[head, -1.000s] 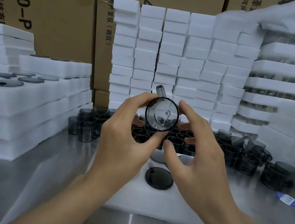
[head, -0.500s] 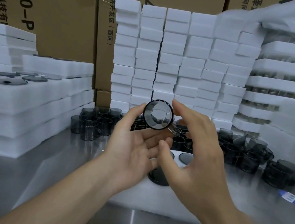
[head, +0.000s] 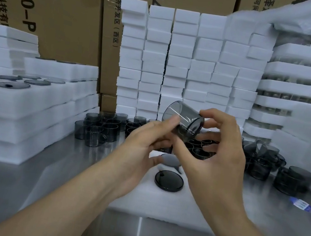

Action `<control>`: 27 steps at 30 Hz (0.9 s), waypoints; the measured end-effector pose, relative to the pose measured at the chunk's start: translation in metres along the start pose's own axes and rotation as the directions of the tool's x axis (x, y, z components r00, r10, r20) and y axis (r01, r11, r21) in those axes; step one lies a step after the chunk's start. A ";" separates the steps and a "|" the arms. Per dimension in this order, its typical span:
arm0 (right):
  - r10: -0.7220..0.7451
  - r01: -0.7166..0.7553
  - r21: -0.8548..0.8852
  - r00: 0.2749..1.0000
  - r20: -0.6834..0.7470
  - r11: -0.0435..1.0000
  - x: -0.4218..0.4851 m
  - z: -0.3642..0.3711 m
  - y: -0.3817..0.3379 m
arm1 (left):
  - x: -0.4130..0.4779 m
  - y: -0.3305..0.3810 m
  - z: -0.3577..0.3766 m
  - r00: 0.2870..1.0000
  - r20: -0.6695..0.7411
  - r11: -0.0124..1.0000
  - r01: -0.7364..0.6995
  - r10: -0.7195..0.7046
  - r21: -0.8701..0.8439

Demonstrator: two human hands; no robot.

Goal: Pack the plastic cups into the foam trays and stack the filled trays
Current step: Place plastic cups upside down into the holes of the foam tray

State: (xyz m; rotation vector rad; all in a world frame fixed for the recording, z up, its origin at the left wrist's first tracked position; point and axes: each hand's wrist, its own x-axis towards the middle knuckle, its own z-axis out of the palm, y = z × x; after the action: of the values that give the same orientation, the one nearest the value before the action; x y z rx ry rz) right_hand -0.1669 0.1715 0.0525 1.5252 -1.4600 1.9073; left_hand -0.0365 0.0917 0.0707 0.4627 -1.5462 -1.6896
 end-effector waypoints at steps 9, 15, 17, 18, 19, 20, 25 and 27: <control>0.608 -0.783 0.413 0.622 0.494 0.465 0.016 -0.002 -0.017 | 0.007 0.000 -0.014 0.996 0.092 1.000 0.000 0.003 -0.022; 0.528 -0.777 0.461 0.630 0.570 0.429 0.015 -0.003 -0.013 | 0.008 -0.003 -0.010 0.996 0.043 0.997 -0.074 0.074 0.008; 0.524 -0.778 0.479 0.628 0.576 0.406 0.015 -0.003 -0.013 | 0.008 -0.003 -0.009 0.997 0.032 0.997 -0.075 0.075 0.021; 0.531 -0.786 0.484 0.617 0.581 0.384 0.015 -0.002 -0.013 | 0.008 -0.003 -0.009 0.997 0.032 0.997 -0.071 0.070 0.015; 0.539 -0.800 0.488 0.598 0.594 0.349 0.015 -0.002 -0.014 | 0.008 -0.003 -0.009 0.997 0.036 0.998 -0.066 0.066 0.005; 0.551 -0.817 0.487 0.571 0.609 0.308 0.015 -0.001 -0.015 | 0.008 -0.002 -0.010 0.997 0.045 0.998 -0.065 0.065 -0.003; 0.576 -0.871 0.413 0.488 0.656 0.268 0.016 -0.001 -0.016 | 0.009 -0.004 -0.013 0.997 0.023 0.995 -0.081 0.079 0.060; 0.554 -0.848 0.423 0.529 0.643 0.319 0.015 -0.001 -0.016 | 0.009 -0.007 -0.014 0.997 0.004 0.993 -0.080 0.080 0.082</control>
State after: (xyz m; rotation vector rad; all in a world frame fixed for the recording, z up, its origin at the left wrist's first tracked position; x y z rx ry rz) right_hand -0.1619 0.1743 0.0731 1.7748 -1.9489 3.1886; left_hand -0.0342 0.0750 0.0639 0.4369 -1.6181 -1.5705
